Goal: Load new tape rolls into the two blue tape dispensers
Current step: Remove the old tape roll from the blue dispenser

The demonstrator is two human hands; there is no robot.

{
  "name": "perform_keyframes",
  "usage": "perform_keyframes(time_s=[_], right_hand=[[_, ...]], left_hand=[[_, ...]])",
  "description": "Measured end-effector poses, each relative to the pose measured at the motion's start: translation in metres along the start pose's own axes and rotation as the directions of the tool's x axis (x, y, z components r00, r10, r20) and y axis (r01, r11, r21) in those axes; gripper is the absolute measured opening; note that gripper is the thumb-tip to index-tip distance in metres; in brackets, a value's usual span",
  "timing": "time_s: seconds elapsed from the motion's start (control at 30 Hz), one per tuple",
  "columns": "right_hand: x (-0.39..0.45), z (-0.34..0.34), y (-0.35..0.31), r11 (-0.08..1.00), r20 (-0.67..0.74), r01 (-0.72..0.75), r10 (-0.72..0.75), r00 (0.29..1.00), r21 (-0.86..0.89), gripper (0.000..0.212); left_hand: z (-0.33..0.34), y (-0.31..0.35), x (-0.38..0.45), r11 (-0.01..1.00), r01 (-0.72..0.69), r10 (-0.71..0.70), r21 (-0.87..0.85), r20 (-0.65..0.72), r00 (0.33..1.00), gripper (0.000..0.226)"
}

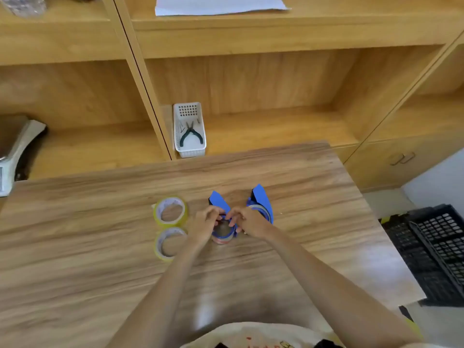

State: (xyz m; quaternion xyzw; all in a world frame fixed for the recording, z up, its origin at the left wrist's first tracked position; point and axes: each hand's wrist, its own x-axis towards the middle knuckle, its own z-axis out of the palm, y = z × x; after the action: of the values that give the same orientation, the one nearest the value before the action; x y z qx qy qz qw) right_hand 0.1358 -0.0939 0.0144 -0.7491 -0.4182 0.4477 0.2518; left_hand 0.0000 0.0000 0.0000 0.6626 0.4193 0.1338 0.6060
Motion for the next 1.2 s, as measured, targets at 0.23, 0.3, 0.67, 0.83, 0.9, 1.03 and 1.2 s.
perform_keyframes(time_s=[0.23,0.3,0.67,0.83,0.9,1.03,1.2], right_hand=[[-0.008,0.009,0.01,0.984,-0.058,-0.05,0.041,0.997,-0.17,0.038],[-0.009,0.011,0.01,0.981,-0.052,-0.064,0.055,0.997,-0.184,0.04],[-0.01,0.004,0.018,0.964,-0.003,-0.108,0.11,0.994,-0.244,0.048],[-0.012,0.001,0.019,0.964,0.011,-0.113,0.119,0.993,-0.241,0.048],[-0.012,0.001,0.02,0.959,0.003,-0.121,0.127,0.992,-0.257,0.049],[-0.013,0.005,0.015,0.941,-0.005,-0.108,0.113,0.994,-0.322,0.053],[-0.013,0.008,0.013,0.924,0.014,-0.083,0.095,0.995,-0.374,0.058]], left_hand=[[0.006,-0.044,-0.01,0.816,-0.057,0.043,0.575,0.039,0.998,0.076],[0.008,-0.049,-0.014,0.774,-0.075,0.021,0.629,0.093,0.995,0.095],[0.004,-0.048,-0.019,0.666,-0.093,0.101,0.74,0.033,0.994,0.08],[0.001,-0.047,-0.021,0.64,-0.116,0.124,0.759,0.046,0.991,0.082],[0.001,-0.046,-0.022,0.635,-0.125,0.122,0.762,0.061,0.991,0.09],[0.01,-0.04,-0.021,0.62,-0.116,0.067,0.776,0.095,0.993,0.108],[0.025,-0.032,-0.017,0.596,-0.104,0.068,0.796,0.079,0.995,0.103]])
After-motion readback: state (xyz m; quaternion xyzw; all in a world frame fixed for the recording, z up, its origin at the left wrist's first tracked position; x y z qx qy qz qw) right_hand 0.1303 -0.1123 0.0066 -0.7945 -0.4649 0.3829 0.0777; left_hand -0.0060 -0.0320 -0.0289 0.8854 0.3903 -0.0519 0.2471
